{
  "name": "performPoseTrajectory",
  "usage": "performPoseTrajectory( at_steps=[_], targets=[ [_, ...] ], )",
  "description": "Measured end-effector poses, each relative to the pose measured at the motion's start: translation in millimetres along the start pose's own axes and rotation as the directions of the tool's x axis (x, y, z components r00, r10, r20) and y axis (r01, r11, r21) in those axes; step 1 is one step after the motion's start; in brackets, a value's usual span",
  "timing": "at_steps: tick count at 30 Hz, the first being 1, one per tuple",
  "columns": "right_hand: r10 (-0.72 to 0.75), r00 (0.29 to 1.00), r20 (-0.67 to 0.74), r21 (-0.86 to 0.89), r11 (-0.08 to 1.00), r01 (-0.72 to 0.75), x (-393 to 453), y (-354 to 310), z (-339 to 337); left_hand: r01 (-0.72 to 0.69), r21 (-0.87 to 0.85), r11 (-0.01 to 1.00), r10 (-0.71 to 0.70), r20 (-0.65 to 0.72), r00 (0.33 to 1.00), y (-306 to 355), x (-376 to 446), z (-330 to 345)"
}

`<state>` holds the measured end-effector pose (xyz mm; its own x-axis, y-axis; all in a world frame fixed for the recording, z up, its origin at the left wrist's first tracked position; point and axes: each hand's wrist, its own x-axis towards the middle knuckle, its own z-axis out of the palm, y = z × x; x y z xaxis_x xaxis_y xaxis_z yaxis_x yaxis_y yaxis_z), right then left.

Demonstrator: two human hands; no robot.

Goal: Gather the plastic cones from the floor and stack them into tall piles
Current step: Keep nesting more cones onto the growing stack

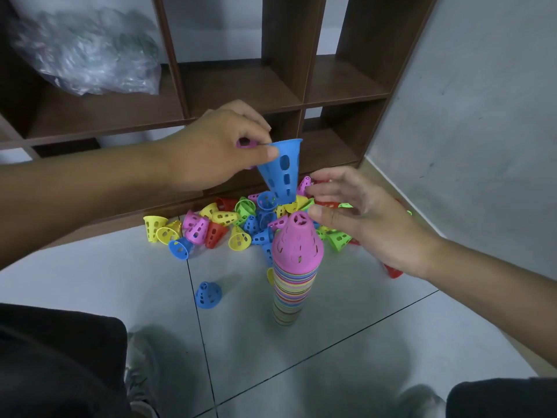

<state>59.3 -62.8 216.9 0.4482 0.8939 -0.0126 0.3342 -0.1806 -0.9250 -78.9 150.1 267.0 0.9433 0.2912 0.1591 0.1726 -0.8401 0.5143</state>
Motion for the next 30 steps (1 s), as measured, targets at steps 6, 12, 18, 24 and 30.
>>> performPoseTrajectory(
  at_steps=[6, 12, 18, 24, 30],
  targets=[
    [-0.041, 0.992, -0.121, 0.128, 0.99, 0.056, 9, -5, 5, 0.004, -0.272, 0.962, -0.026, -0.076, 0.997, 18, 9, 6],
    [-0.094, 0.967, -0.236, 0.093, 0.989, 0.119, 7, -9, 1, -0.029, -0.304, 0.952, 0.011, -0.063, 0.998, 25, 11, 12],
    [-0.154, 0.938, -0.311, -0.084, 0.987, 0.134, -10, -7, -12, -0.062, -0.241, 0.969, 0.066, 0.01, 0.998, 22, 13, 12],
    [-0.133, 0.924, -0.359, -0.079, 0.991, 0.112, -31, -6, -23, -0.057, -0.108, 0.993, 0.063, 0.051, 0.997, 22, 9, 9],
    [-0.229, 0.945, -0.232, -0.229, 0.957, 0.176, -35, -11, -20, -0.018, 0.032, 0.999, 0.018, -0.018, 1.0, 18, 5, 9]
  ],
)
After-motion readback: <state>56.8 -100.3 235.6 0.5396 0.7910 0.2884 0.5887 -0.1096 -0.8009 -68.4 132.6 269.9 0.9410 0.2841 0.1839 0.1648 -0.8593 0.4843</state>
